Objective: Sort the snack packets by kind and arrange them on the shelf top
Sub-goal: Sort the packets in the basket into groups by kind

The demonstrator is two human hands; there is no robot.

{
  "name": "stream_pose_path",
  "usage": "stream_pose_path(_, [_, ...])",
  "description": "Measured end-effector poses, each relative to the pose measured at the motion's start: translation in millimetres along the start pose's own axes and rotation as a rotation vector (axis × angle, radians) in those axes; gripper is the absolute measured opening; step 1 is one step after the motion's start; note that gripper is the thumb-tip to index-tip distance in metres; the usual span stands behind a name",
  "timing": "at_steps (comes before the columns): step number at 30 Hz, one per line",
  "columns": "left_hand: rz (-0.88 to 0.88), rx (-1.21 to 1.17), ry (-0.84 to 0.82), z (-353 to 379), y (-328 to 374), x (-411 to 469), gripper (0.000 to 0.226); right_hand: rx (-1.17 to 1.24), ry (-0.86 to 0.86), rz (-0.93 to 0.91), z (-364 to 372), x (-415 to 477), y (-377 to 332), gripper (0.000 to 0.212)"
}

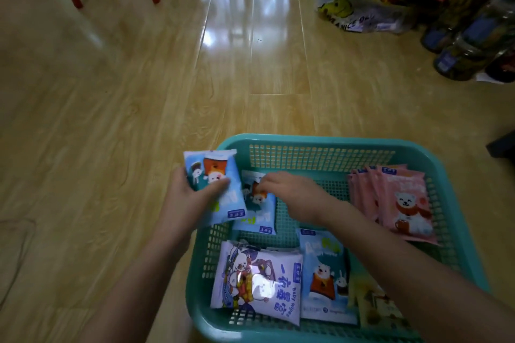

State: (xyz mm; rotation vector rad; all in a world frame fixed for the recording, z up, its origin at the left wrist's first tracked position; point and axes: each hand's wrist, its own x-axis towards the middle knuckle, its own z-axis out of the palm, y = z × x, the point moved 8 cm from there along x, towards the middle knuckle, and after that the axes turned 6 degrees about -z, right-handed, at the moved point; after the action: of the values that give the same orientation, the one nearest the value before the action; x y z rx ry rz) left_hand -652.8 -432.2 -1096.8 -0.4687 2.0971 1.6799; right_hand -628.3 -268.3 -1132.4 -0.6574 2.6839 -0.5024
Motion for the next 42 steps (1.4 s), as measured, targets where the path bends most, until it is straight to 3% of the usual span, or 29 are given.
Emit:
stream_pose_path(4, [-0.17,-0.212,-0.083,-21.4,-17.3,-10.7,0.06,-0.194,-0.177,-0.195,19.9,20.0,-24.7,0.07])
stream_pose_path(9, [-0.198,-0.371,-0.186,-29.5,-20.2,-24.4,0.025,-0.549,-0.251,-0.177,25.7,35.9,-28.1,0.062])
stream_pose_path(10, [-0.188,-0.393,-0.214,-29.7,-19.1,-26.4,0.03,-0.587,-0.272,-0.135,25.4,37.2,-24.1,0.062])
stream_pose_path(12, [-0.18,-0.381,-0.251,-31.0,-19.0,-30.1,0.061,-0.621,-0.311,-0.029,23.9,34.7,-13.0,0.072])
stream_pose_path(15, [-0.18,-0.397,-0.269,-34.1,-21.8,-30.0,0.083,-0.501,-0.197,0.09,8.7,24.9,-2.5,0.068])
stream_pose_path(19, [-0.136,-0.35,-0.293,-30.4,-13.7,-30.4,0.098,-0.044,0.154,0.309,-38.1,-3.2,10.0,0.048])
stream_pose_path(24, [-0.101,-0.329,-0.302,-15.5,-1.5,-35.3,0.087,0.445,0.47,0.539,-60.0,-72.0,24.9,0.031])
stream_pose_path(27, [-0.092,-0.342,-0.311,-2.3,0.2,-38.4,0.047,0.673,0.493,0.656,-50.7,-121.0,21.4,0.023])
stream_pose_path(30, [-0.103,-0.355,-0.3,9.3,1.3,-45.1,0.031,0.688,0.28,0.717,-20.1,-149.2,12.7,0.041])
stream_pose_path(32, [-0.112,-0.372,-0.272,13.0,0.4,-46.6,0.025,0.663,0.211,0.718,-3.4,-156.0,6.0,0.039])
stream_pose_path(34, [-0.117,-0.387,-0.263,17.6,1.3,-47.4,0.014,0.667,0.187,0.702,8.4,-158.9,1.4,0.032])
stream_pose_path(37, [-0.084,-0.364,-0.284,23.4,5.0,-48.7,0.022,0.655,0.169,0.672,15.3,-160.4,-7.5,0.023])
stream_pose_path(39, [-0.042,-0.302,-0.298,26.5,8.6,-51.4,0.029,0.503,0.166,0.675,11.7,-160.8,-11.7,0.019])
stream_pose_path(42, [-0.06,-0.203,-0.346,33.1,10.5,-54.2,0.023,0.312,0.187,0.684,7.0,-158.7,-16.0,0.034])
